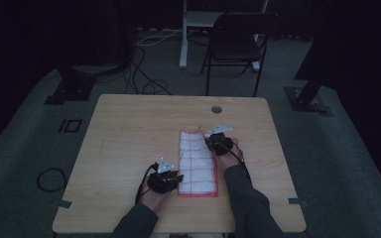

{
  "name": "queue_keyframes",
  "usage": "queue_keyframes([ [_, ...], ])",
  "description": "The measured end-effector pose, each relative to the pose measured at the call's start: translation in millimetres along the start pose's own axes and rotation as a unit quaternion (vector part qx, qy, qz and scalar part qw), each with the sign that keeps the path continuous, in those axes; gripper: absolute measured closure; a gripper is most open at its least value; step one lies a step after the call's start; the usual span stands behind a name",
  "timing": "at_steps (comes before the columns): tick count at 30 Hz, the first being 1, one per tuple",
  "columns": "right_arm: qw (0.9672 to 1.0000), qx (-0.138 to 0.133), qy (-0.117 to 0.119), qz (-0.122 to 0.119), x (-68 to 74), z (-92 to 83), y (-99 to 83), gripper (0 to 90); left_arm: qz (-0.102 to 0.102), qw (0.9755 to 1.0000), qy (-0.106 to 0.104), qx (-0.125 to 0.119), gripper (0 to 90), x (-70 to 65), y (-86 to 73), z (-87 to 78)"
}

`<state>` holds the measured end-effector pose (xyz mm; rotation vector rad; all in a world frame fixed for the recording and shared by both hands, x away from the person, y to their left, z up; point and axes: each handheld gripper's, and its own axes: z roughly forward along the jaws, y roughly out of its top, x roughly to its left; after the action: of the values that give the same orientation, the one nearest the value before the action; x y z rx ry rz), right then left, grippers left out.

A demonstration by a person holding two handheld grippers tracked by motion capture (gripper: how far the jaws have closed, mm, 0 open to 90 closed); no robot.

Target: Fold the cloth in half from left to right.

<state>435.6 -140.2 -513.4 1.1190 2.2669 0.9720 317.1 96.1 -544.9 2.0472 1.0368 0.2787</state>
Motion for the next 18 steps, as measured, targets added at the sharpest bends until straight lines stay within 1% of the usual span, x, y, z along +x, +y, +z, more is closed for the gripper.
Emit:
queue_keyframes([
  [5, 0.9999, -0.003, -0.003, 0.009, -5.6, -3.3, -0.5, 88.0, 0.002, 1.0000, 0.000, 0.001, 68.3, -0.4, 0.0, 0.0],
  [10, 0.9996, 0.005, -0.009, 0.026, -12.7, -2.7, -5.4, 87.5, 0.004, 1.0000, 0.000, 0.001, 68.3, -1.2, -0.2, 0.1],
  [12, 0.9994, 0.008, -0.016, 0.029, -14.8, -0.8, -8.0, 83.7, 0.003, 1.0000, -0.001, 0.000, 68.3, -1.3, -0.2, 0.2],
  [13, 0.9992, 0.011, -0.023, 0.032, -16.0, 0.2, -9.4, 83.0, 0.003, 1.0000, -0.001, 0.000, 68.3, -1.3, -0.2, 0.2],
  [14, 0.9992, 0.011, -0.023, 0.032, -16.0, 0.2, -9.4, 83.0, 0.003, 1.0000, -0.002, 0.000, 68.3, -1.3, -0.3, 0.1],
  [15, 0.9989, 0.016, -0.029, 0.033, -18.1, 1.0, -10.8, 81.7, 0.003, 1.0000, -0.002, 0.000, 68.3, -1.4, -0.3, 0.1],
  [16, 0.9981, 0.023, -0.036, 0.043, -22.1, 1.9, -13.9, 79.3, 0.003, 1.0000, -0.001, 0.000, 68.1, -1.4, -0.3, 0.1],
  [18, 0.9978, 0.025, -0.040, 0.046, -24.4, 1.6, -15.7, 77.7, 0.002, 1.0000, -0.002, 0.000, 67.8, -1.2, -0.2, -0.3],
])
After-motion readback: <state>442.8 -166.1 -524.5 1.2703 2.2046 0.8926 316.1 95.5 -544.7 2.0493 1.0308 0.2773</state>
